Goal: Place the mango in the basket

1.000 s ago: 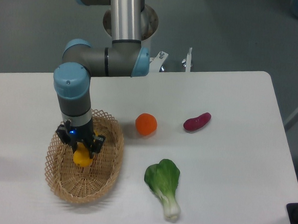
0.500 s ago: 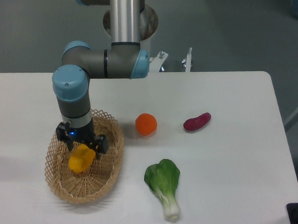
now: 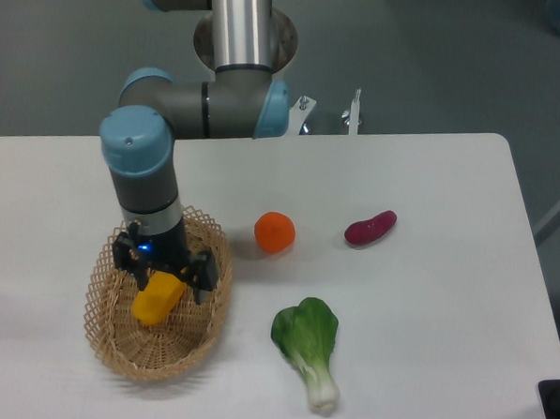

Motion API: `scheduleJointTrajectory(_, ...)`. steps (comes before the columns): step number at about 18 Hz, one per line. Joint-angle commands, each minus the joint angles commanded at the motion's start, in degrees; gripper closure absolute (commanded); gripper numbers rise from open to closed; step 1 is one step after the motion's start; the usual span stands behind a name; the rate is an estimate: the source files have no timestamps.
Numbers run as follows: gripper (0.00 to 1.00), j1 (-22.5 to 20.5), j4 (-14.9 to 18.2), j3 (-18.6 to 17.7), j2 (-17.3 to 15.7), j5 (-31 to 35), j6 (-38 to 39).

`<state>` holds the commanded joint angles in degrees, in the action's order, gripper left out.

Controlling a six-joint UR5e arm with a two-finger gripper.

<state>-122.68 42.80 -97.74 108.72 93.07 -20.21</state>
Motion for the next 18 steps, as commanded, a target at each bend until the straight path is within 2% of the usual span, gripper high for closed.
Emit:
scheduleJointTrajectory(5, 0.00, -5.9, 0.4, -0.3, -2.3, 0.4, -10.6)
scheduleJointTrajectory(11, 0.00, -12.0, 0.1, 0.0, -4.2, -0.2, -11.7)
scheduleJointTrajectory(15, 0.00, -16.3, 0.4, 0.5, -5.5, 0.1, -20.1)
scheduleJointTrajectory(16, 0.00, -17.4, 1.0, 0.3, -6.4, 0.1, -22.6)
scheduleJointTrajectory(18, 0.00, -19.3, 4.2, 0.2, -7.6, 0.1, -28.4)
